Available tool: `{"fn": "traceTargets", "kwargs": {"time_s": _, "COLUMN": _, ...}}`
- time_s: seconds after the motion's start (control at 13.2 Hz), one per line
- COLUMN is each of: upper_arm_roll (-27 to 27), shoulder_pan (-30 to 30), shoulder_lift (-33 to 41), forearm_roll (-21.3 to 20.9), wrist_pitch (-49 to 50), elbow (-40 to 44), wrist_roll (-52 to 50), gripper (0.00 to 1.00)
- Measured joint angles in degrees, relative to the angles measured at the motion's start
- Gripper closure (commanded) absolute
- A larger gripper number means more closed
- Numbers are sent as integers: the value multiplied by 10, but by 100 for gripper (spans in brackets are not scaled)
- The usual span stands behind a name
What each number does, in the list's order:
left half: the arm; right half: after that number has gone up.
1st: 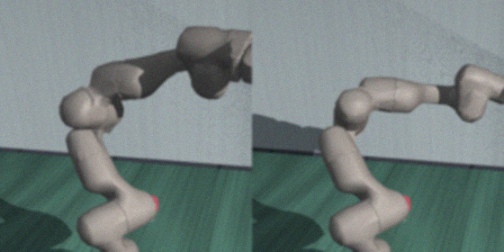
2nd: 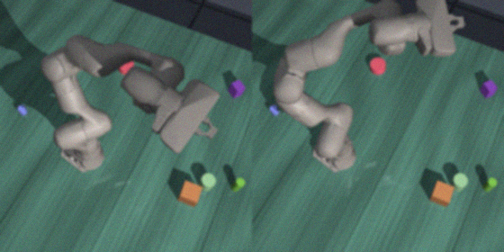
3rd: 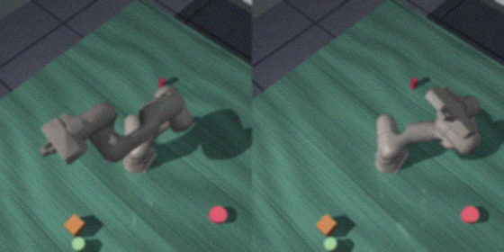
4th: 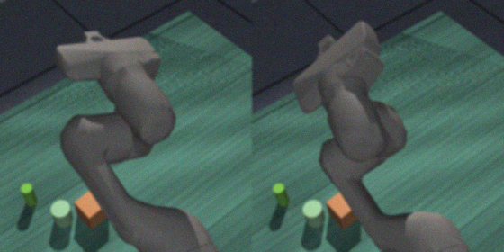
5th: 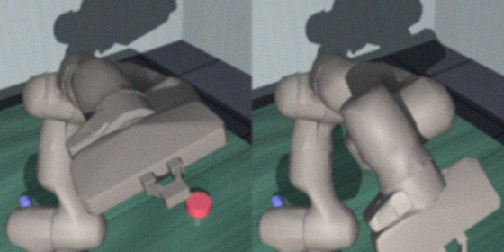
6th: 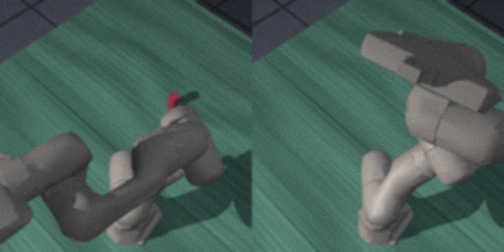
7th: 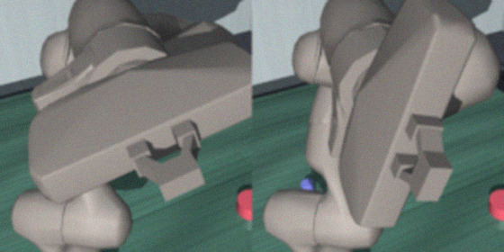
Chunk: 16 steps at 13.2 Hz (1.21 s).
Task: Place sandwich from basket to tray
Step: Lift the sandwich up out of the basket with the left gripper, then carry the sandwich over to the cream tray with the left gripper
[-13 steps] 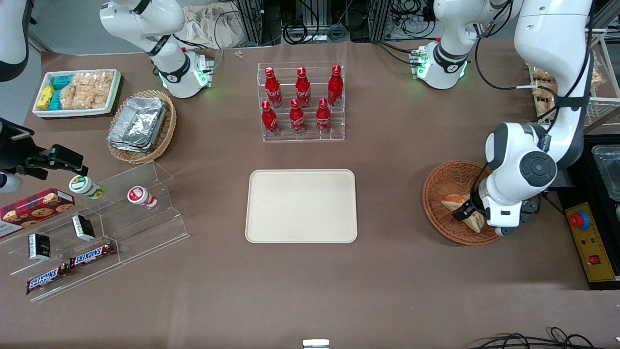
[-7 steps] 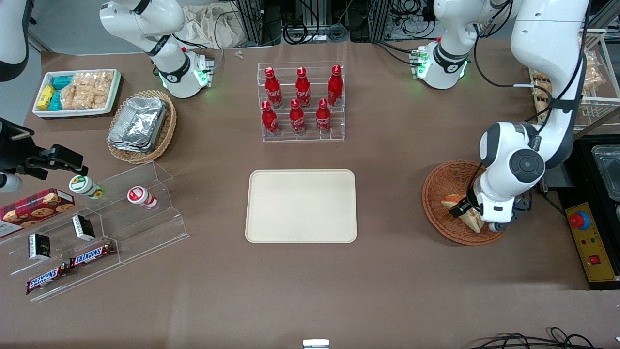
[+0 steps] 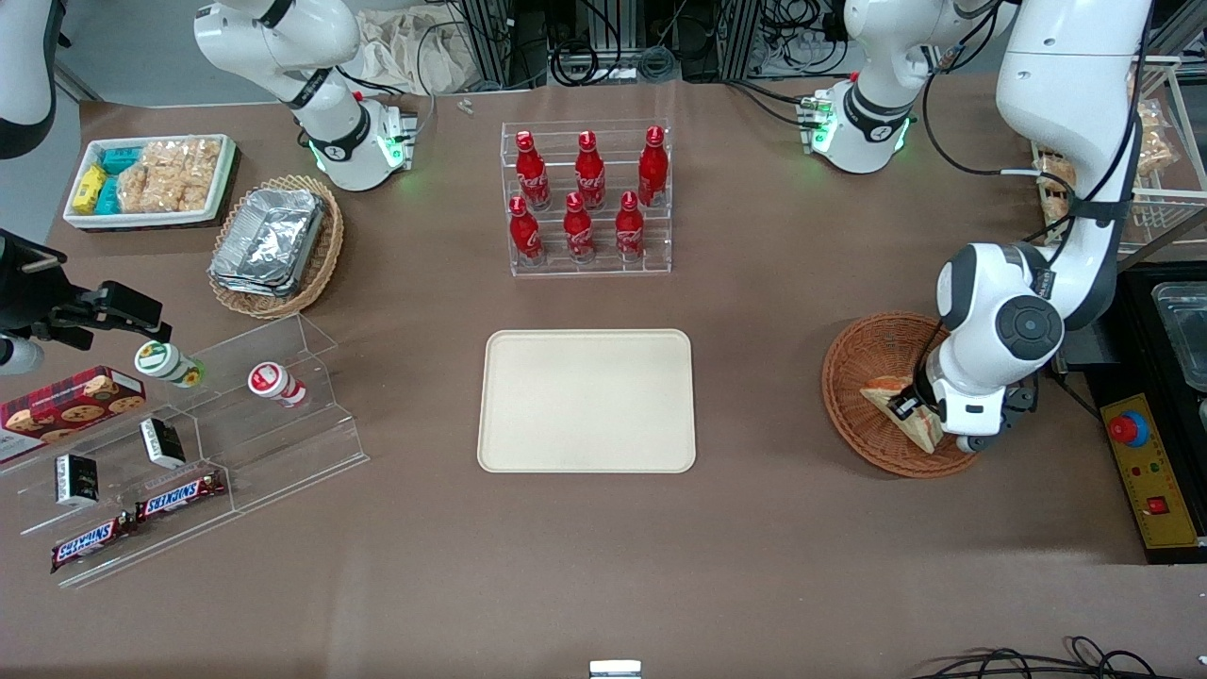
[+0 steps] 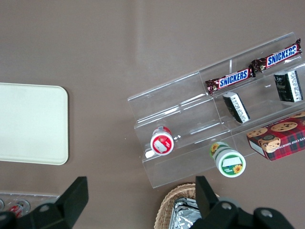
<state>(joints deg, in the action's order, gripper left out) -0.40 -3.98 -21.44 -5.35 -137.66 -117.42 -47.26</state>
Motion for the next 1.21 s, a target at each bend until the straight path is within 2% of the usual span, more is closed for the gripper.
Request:
{"fn": "traceTargets", "kwargs": {"time_s": 0.23, "upper_arm_roll": 0, "shoulder_pan": 0, "shoulder_lift": -1, "forearm_roll": -1, "wrist_pitch": 26, "elbow": 14, "wrist_roll": 0, "gripper": 100}}
{"fn": "traceTargets", "kwargs": {"time_s": 0.53, "upper_arm_roll": -1, "shoulder_pan": -1, "shoulder_lift": -1, "forearm_roll": -1, "wrist_pitch": 173, "elbow": 99, "wrist_roll": 6, "gripper": 100}}
{"fn": "traceTargets", "kwargs": {"time_s": 0.91, "upper_arm_roll": -7, "shoulder_pan": -3, "shoulder_lift": 2, "forearm_roll": -1, "wrist_pitch": 377, "elbow": 295, "wrist_roll": 126, "gripper": 100}}
{"fn": "traceTargets", "kwargs": {"time_s": 1.21, "upper_arm_roll": -52, "shoulder_pan": -6, "shoulder_lift": 10, "forearm_roll": -1, "wrist_pitch": 486, "elbow": 435, "wrist_roll": 226, "gripper": 100}}
